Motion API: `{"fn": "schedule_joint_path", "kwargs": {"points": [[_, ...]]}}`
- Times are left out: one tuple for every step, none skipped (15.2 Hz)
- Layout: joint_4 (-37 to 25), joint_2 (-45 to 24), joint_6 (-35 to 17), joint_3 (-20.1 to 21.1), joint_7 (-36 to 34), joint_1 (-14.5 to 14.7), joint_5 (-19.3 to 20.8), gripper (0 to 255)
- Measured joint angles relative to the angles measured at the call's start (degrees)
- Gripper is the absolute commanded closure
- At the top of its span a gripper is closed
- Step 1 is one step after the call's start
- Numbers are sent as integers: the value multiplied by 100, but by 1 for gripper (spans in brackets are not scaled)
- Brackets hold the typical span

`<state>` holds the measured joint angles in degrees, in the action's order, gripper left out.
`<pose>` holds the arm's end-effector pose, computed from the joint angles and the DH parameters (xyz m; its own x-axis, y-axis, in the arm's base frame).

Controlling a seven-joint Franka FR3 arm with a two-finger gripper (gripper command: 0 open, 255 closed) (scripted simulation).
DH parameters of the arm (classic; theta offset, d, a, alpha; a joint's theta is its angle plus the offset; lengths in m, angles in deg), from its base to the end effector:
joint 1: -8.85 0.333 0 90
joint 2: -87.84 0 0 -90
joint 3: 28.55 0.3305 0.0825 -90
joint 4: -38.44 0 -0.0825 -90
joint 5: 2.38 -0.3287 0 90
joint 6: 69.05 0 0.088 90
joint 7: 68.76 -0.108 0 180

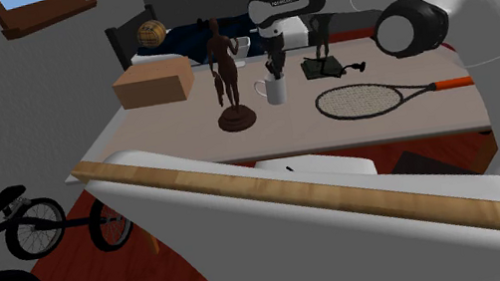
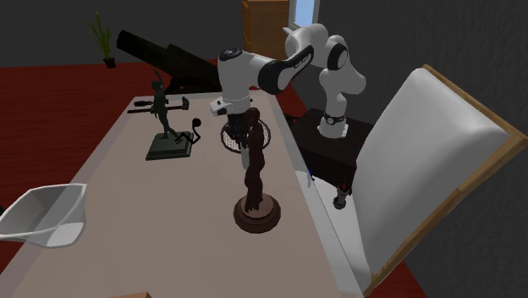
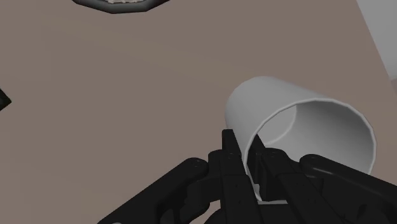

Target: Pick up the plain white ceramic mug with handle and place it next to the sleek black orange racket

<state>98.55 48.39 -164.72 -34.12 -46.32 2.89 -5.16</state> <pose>0.6828 -0.1115 0.4500 0.9771 0.2026 -0.0656 0.2023 -0.9793 -0.0121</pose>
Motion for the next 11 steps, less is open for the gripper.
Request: {"fn": "schedule_joint_path", "kwargs": {"points": [[-76, -5, 71, -1, 5, -7, -1, 255], [-219, -49, 170, 0, 2, -14, -3, 255], [-308, -53, 256, -1, 4, -19, -3, 255], [-387, -55, 333, -2, 8, -26, -3, 255], [-444, -44, 400, -2, 4, -25, -1, 255], [-585, -79, 505, -1, 4, -32, -3, 255], [-756, -128, 627, 0, 5, -42, -6, 255], [-810, -121, 689, 0, 2, -42, -6, 255], [-951, -176, 773, 2, -1, -48, -8, 255], [-799, -62, 741, -8, 36, -67, -4, 255], [-351, 211, 569, -26, 82, -75, 11, 255]]}}
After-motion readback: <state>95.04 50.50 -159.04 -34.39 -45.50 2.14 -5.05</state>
